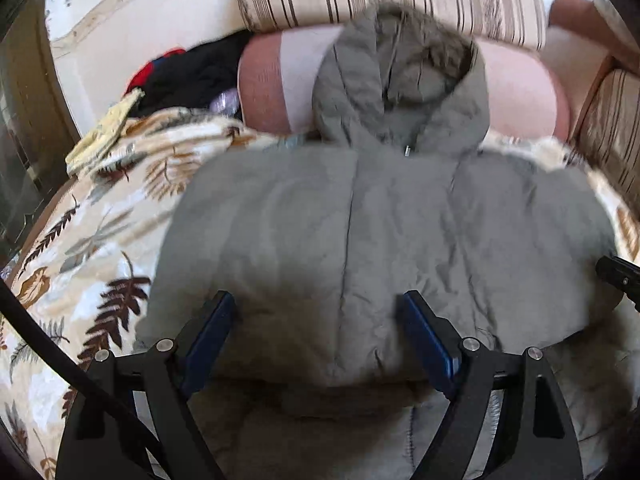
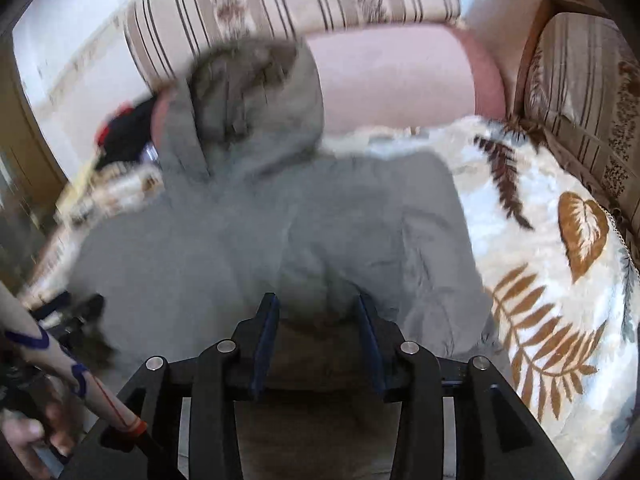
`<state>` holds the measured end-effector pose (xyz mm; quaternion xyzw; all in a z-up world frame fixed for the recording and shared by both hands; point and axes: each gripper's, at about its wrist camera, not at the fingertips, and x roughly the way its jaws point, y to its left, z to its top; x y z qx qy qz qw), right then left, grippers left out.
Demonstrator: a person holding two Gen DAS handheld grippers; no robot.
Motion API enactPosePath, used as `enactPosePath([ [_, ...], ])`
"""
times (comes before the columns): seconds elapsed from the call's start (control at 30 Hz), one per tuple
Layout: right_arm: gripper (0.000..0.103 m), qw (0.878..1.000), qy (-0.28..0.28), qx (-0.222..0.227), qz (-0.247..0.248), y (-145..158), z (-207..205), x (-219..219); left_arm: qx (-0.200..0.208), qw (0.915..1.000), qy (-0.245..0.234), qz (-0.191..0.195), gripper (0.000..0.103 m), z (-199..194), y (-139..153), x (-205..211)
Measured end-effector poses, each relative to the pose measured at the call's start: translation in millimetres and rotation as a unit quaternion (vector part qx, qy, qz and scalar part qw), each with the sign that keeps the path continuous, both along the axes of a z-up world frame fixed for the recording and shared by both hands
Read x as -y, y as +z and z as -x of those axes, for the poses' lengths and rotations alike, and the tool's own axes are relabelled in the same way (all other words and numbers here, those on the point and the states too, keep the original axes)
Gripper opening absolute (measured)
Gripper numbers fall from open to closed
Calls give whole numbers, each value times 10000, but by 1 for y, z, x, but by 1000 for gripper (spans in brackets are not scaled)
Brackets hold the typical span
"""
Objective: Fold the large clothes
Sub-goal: 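Lower the sleeve onto the chest and open the left tool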
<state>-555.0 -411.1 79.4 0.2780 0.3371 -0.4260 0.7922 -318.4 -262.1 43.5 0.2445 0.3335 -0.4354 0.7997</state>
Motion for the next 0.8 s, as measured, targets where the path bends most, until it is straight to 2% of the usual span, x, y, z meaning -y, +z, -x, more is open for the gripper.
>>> enactPosePath([
  [0.07, 43, 9996, 86, -185, -207, -16, -1, 2, -58, 9999, 32, -92, 89, -2, -7, 2],
  [0.27, 43, 9992, 159, -365, -62, -19, -4, 0, -46, 9999, 71, -55, 90, 0, -5, -3],
  [0.43, 43, 9991, 220, -237, 284, 8, -3, -23, 206, 9997, -108, 54, 90, 20, 11, -13],
  [0.53, 43, 9987, 416, -39, 281, 18, -5, -33, 320, 9990, -305, 61, 90, 34, 14, -15],
  [0.63, 43, 9981, 543, -200, 206, 9, -14, -37, 479, 9979, -388, -185, 90, 42, 2, -8],
  [0.7, 43, 9979, 525, -368, 14, -5, -15, -30, 395, 9978, -375, -368, 90, 38, -9, -2],
  [0.8, 43, 9980, 502, -299, -258, -19, -14, -20, 328, 9981, -340, -391, 92, 35, -12, 0],
])
